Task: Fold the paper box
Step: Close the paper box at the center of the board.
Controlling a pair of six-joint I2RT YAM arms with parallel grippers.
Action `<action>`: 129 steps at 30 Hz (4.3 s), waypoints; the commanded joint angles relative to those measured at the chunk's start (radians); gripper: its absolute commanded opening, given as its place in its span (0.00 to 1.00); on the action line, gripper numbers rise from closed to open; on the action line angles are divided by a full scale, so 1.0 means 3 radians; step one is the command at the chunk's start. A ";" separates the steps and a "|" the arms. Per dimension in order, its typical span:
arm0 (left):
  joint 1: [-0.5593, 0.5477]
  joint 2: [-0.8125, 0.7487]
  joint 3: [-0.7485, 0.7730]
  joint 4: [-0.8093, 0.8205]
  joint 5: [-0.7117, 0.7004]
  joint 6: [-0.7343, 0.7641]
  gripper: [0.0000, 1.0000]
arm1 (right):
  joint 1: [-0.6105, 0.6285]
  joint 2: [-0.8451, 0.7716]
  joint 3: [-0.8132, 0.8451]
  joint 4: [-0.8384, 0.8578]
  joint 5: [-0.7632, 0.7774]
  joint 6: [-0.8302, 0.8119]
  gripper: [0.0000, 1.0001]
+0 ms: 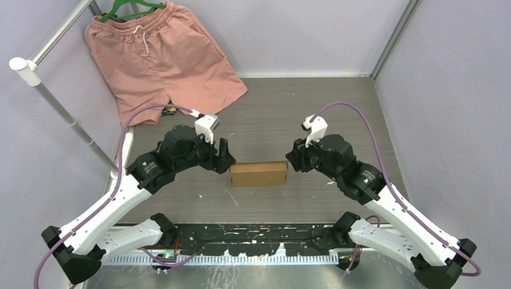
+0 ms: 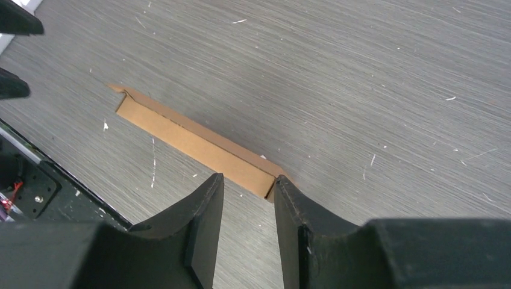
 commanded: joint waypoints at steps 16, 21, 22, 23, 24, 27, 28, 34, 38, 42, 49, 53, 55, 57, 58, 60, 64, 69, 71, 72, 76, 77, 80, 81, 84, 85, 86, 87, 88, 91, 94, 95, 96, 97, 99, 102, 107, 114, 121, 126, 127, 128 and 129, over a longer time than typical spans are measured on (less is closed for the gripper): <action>-0.0082 -0.0757 -0.0905 0.0749 -0.0477 -0.0045 0.60 | 0.0021 -0.0531 -0.0575 0.0124 0.0243 0.0014 0.47; -0.0170 -0.0616 -0.0970 0.0982 -0.0616 0.0110 0.60 | 0.0021 -0.0495 -0.0606 0.0229 0.0358 -0.0071 0.49; -0.0193 -0.0566 -0.0954 0.0981 -0.0666 0.0151 0.60 | 0.0021 -0.0475 -0.0616 0.0267 0.0375 -0.0091 0.49; -0.0213 -0.0532 -0.0931 0.0971 -0.0704 0.0191 0.60 | 0.0021 -0.0444 -0.0627 0.0308 0.0362 -0.0120 0.50; -0.0229 -0.0489 -0.0911 0.0969 -0.0712 0.0235 0.60 | 0.0018 -0.0407 -0.0639 0.0352 0.0340 -0.0132 0.49; -0.0255 -0.0440 -0.0861 0.0900 -0.0780 0.0351 0.60 | 0.0020 -0.0242 -0.0630 0.0417 0.0354 -0.0191 0.49; -0.0259 -0.0454 -0.0853 0.0890 -0.0798 0.0380 0.60 | 0.0021 -0.0182 -0.0614 0.0418 0.0342 -0.0217 0.48; -0.0264 -0.0586 -0.0870 0.0895 -0.0757 0.0505 0.60 | 0.0018 -0.0166 -0.0623 0.0530 0.0326 -0.0353 0.45; -0.0263 -0.0552 -0.0854 0.0914 -0.0702 0.0544 0.59 | 0.0018 -0.0140 -0.0608 0.0514 0.0368 -0.0394 0.44; -0.0263 -0.0471 -0.0806 0.0918 -0.0642 0.0572 0.59 | 0.0019 -0.0143 -0.0637 0.0540 0.0307 -0.0429 0.42; -0.0263 -0.0389 -0.0770 0.0927 -0.0509 0.0608 0.60 | 0.0020 -0.0057 -0.0638 0.0555 0.0183 -0.0464 0.41; -0.0266 -0.0385 -0.0754 0.0905 -0.0484 0.0618 0.67 | 0.0019 0.0002 -0.0638 0.0550 0.0140 -0.0480 0.41; -0.0266 -0.0384 -0.0750 0.0909 -0.0468 0.0618 0.67 | 0.0021 0.0005 -0.0654 0.0559 0.0135 -0.0479 0.41; -0.0264 -0.0373 -0.0750 0.0909 -0.0456 0.0619 0.67 | 0.0020 -0.0008 -0.0672 0.0581 0.0128 -0.0476 0.41; -0.0266 -0.0365 -0.0750 0.0907 -0.0451 0.0618 0.67 | 0.0019 -0.0014 -0.0675 0.0581 0.0125 -0.0479 0.41; -0.0266 -0.0342 -0.0745 0.0910 -0.0440 0.0620 0.67 | 0.0021 0.0001 -0.0678 0.0585 0.0127 -0.0489 0.40; -0.0263 -0.0308 -0.0740 0.0905 -0.0432 0.0618 0.67 | 0.0021 0.0043 -0.0676 0.0587 0.0138 -0.0509 0.37; -0.0263 -0.0313 -0.0740 0.0906 -0.0439 0.0613 0.66 | 0.0019 0.0051 -0.0699 0.0630 0.0138 -0.0534 0.35; -0.0265 -0.0314 -0.0735 0.0901 -0.0443 0.0613 0.66 | 0.0020 0.0084 -0.0688 0.0633 0.0147 -0.0545 0.35; -0.0263 -0.0315 -0.0735 0.0899 -0.0443 0.0611 0.66 | 0.0021 0.0098 -0.0679 0.0635 0.0145 -0.0554 0.34; -0.0264 -0.0321 -0.0725 0.0894 -0.0442 0.0608 0.66 | 0.0020 0.0103 -0.0678 0.0653 0.0156 -0.0579 0.33; -0.0265 -0.0315 -0.0724 0.0895 -0.0442 0.0605 0.66 | 0.0017 0.0101 -0.0680 0.0664 0.0151 -0.0587 0.32; -0.0266 -0.0303 -0.0712 0.0882 -0.0442 0.0603 0.66 | 0.0020 0.0123 -0.0668 0.0671 0.0157 -0.0612 0.30; -0.0263 -0.0302 -0.0709 0.0886 -0.0442 0.0604 0.66 | 0.0021 0.0130 -0.0664 0.0667 0.0155 -0.0619 0.28; -0.0266 -0.0295 -0.0704 0.0880 -0.0437 0.0598 0.66 | 0.0021 0.0144 -0.0660 0.0676 0.0147 -0.0639 0.21; -0.0263 -0.0291 -0.0700 0.0881 -0.0441 0.0598 0.66 | 0.0021 0.0148 -0.0663 0.0683 0.0154 -0.0638 0.21; -0.0264 -0.0290 -0.0703 0.0879 -0.0442 0.0598 0.66 | 0.0021 0.0153 -0.0660 0.0684 0.0153 -0.0639 0.21; -0.0263 -0.0289 -0.0699 0.0882 -0.0437 0.0598 0.66 | 0.0019 0.0158 -0.0658 0.0684 0.0157 -0.0647 0.21; -0.0263 -0.0283 -0.0699 0.0879 -0.0437 0.0598 0.66 | 0.0018 0.0164 -0.0661 0.0688 0.0158 -0.0649 0.21; -0.0266 -0.0279 -0.0689 0.0883 -0.0432 0.0598 0.66 | 0.0021 0.0179 -0.0656 0.0697 0.0165 -0.0659 0.21; -0.0263 -0.0269 -0.0678 0.0877 -0.0427 0.0598 0.66 | 0.0017 0.0194 -0.0656 0.0706 0.0166 -0.0665 0.21; -0.0263 -0.0267 -0.0678 0.0880 -0.0427 0.0598 0.66 | 0.0019 0.0192 -0.0656 0.0706 0.0166 -0.0669 0.21; -0.0263 -0.0260 -0.0678 0.0877 -0.0427 0.0598 0.66 | 0.0018 0.0190 -0.0659 0.0708 0.0166 -0.0668 0.21; -0.0266 -0.0257 -0.0674 0.0874 -0.0427 0.0593 0.66 | 0.0020 0.0194 -0.0659 0.0714 0.0167 -0.0670 0.21; -0.0263 -0.0256 -0.0673 0.0877 -0.0427 0.0593 0.66 | 0.0019 0.0195 -0.0659 0.0713 0.0166 -0.0674 0.21; -0.0263 -0.0241 -0.0669 0.0874 -0.0430 0.0593 0.66 | 0.0021 0.0196 -0.0662 0.0718 0.0167 -0.0680 0.20; -0.0265 -0.0240 -0.0674 0.0881 -0.0421 0.0583 0.66 | 0.0017 0.0212 -0.0666 0.0715 0.0206 -0.0691 0.18; -0.0266 -0.0225 -0.0664 0.0879 -0.0416 0.0577 0.66 | 0.0018 0.0238 -0.0652 0.0732 0.0211 -0.0717 0.15; -0.0265 -0.0238 -0.0678 0.0856 -0.0429 0.0567 0.66 | 0.0021 0.0223 -0.0657 0.0729 0.0210 -0.0718 0.15; -0.0263 -0.0260 -0.0669 0.0817 -0.0450 0.0572 0.65 | 0.0022 0.0223 -0.0661 0.0729 0.0209 -0.0716 0.15; -0.0263 -0.0268 -0.0664 0.0797 -0.0478 0.0572 0.65 | 0.0017 0.0221 -0.0658 0.0731 0.0206 -0.0716 0.14; -0.0263 -0.0274 -0.0662 0.0782 -0.0520 0.0575 0.65 | 0.0018 0.0225 -0.0657 0.0728 0.0201 -0.0719 0.14; -0.0266 -0.0270 -0.0660 0.0771 -0.0571 0.0577 0.65 | 0.0020 0.0220 -0.0659 0.0732 0.0204 -0.0718 0.14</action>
